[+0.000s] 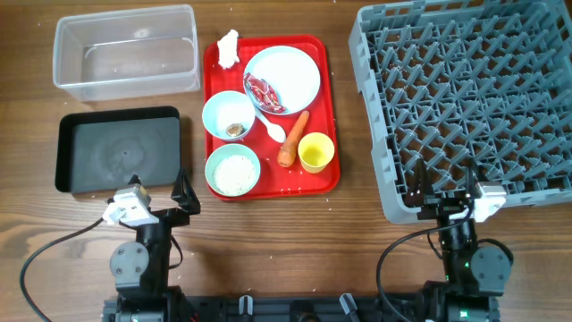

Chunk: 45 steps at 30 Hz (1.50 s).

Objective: Sort waste into correct bins and load items into the dishwasher rack
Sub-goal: 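Move the left gripper toward the green bowl of rice on the red tray, then grasp the green bowl rim with the left gripper and lift it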

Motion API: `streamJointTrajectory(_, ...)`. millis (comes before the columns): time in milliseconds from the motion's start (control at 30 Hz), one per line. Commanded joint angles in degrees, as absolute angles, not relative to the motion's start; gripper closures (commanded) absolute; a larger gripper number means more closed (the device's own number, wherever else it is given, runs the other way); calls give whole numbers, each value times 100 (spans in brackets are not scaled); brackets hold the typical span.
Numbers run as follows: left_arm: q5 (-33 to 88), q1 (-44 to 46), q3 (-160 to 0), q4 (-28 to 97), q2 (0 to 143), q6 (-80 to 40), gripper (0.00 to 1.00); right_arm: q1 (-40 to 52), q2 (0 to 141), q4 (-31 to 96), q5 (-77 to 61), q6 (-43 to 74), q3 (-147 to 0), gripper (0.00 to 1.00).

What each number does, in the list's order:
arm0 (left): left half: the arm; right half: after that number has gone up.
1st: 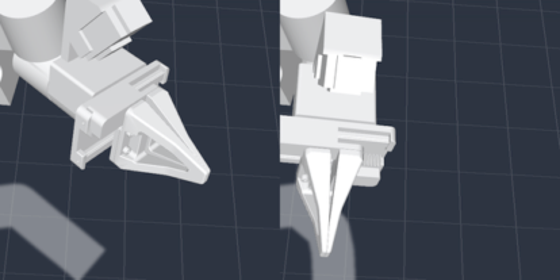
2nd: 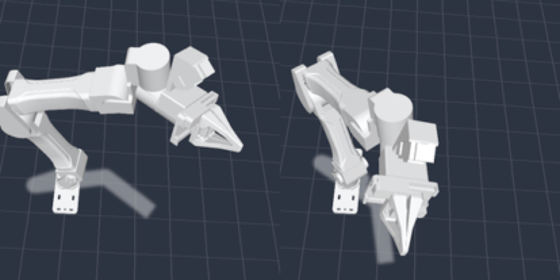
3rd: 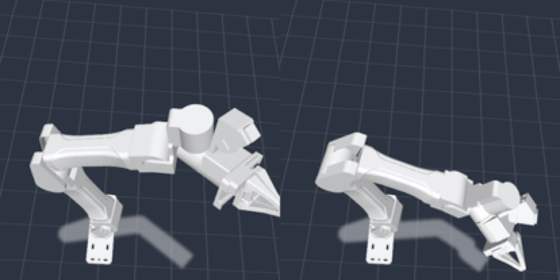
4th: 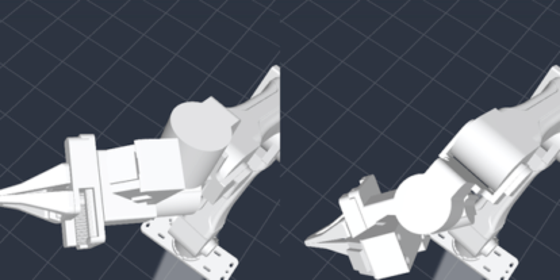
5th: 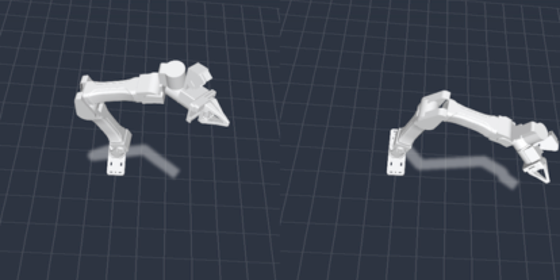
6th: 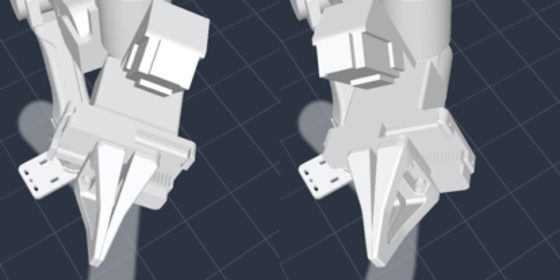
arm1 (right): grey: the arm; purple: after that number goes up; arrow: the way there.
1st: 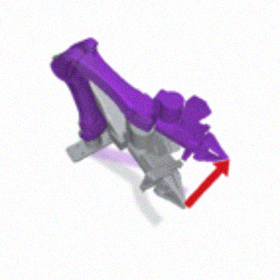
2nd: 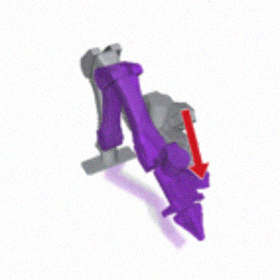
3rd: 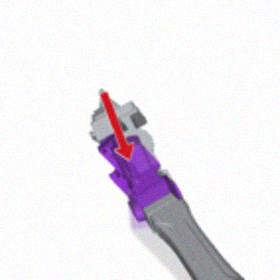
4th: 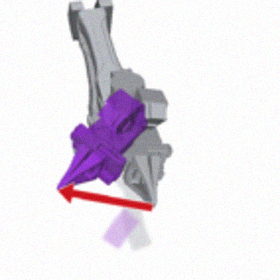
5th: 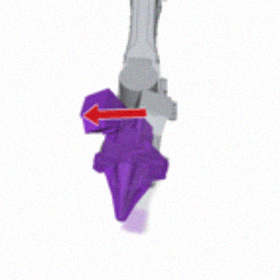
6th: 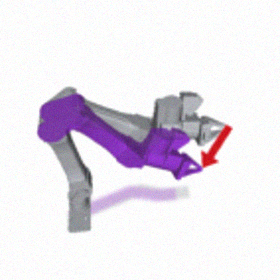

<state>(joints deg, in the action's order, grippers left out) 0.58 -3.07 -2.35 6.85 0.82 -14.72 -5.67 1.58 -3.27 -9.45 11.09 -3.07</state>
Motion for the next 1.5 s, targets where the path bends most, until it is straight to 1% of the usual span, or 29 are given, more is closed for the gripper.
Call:
streamJointTrajectory(0, 128, -338, -1011, 917, 263, -1214, 0, -565, 683, -370, -1568, 720, -1181, 0)
streamJointTrajectory(100, 132, -336, -2137, 1673, 1140, -945, 0, -565, 1994, -158, -2196, 427, -2434, 0)
streamJointTrajectory(200, 130, -331, -3424, 2502, 2353, -915, 0, -565, 3472, 471, -2893, 128, -3833, 0)
streamJointTrajectory(300, 307, -320, -5085, 3564, 4023, -913, 0, -563, 5181, 2029, -3385, -54, -5789, 0)
streamJointTrajectory(400, 703, -191, -6180, 4237, 5236, -692, 0, -563, 6165, 3162, -3463, -515, -7006, 0)
streamJointTrajectory(433, 690, 19, -6788, 4713, 5959, -611, 0, -563, 6589, 3719, -3463, -733, -7518, 0)
streamJointTrajectory(500, 657, 266, -7382, 5203, 6759, -569, 0, -563, 7002, 4230, -3465, -888, -7942, 0)
streamJointTrajectory(567, 661, 718, -7996, 5682, 7964, -534, 0, -563, 7286, 4418, -3590, -899, -8009, 0)
streamJointTrajectory(667, 716, 1160, -8003, 5627, 8829, -561, 0, -563, 7461, 4355, -3658, -814, -8007, 0)
streamJointTrajectory(733, 1041, 1323, -7994, 5489, 9384, -1039, 0, -563, 7566, 4357, -3653, -331, -8007, 0)
streamJointTrajectory(800, 1463, 1457, -7994, 5443, 9813, -1092, 1, -563, 7686, 4377, -3651, -292, -8003, 1)
streamJointTrajectory(833, 1505, 1562, -7994, 5419, 9988, -1098, 10, -563, 7762, 4392, -3651, -290, -8003, 1)
streamJointTrajectory(867, 1496, 1678, -7994, 5437, 10110, -1125, 21, -563, 7822, 4401, -3651, -290, -8003, 3)
streamJointTrajectory(900, 1470, 1833, -7994, 5448, 10241, -1444, 42, -563, 7889, 4405, -3651, -285, -8003, 7)
streamJointTrajectory(933, 1380, 1970, -7994, 5448, 10355, -1861, 51, -563, 7957, 4405, -3651, -279, -8003, 10)
streamJointTrajectory(1000, 1107, 2290, -7981, 5472, 10545, -2388, 56, -563, 8088, 4427, -3651, -279, -8003, 12)
streamJointTrajectory(1067, 493, 2727, -7966, 5636, 10707, -2915, 59, -563, 8171, 4512, -3651, -279, -8003, 12)
streamJointTrajectory(1133, 5, 2886, -7863, 5835, 10833, -3417, 60, -563, 8200, 4593, -3642, -301, -8003, 12)
streamJointTrajectory(1300, -270, 2875, -7380, 5680, 10857, -3697, 61, -563, 8208, 4613, -3588, -301, -8003, 12)
streamJointTrajectory(1367, -268, 2875, -6947, 5218, 10857, -3695, 62, -563, 8211, 4615, -3586, -301, -8003, 12)
streamJointTrajectory(1400, -268, 2875, -6827, 5070, 10857, -3695, 66, -563, 8211, 4613, -3586, -301, -8003, 12)
streamJointTrajectory(1467, -268, 2875, -6761, 4941, 10857, -3693, 76, -563, 8211, 4615, -3586, -298, -8003, 12)
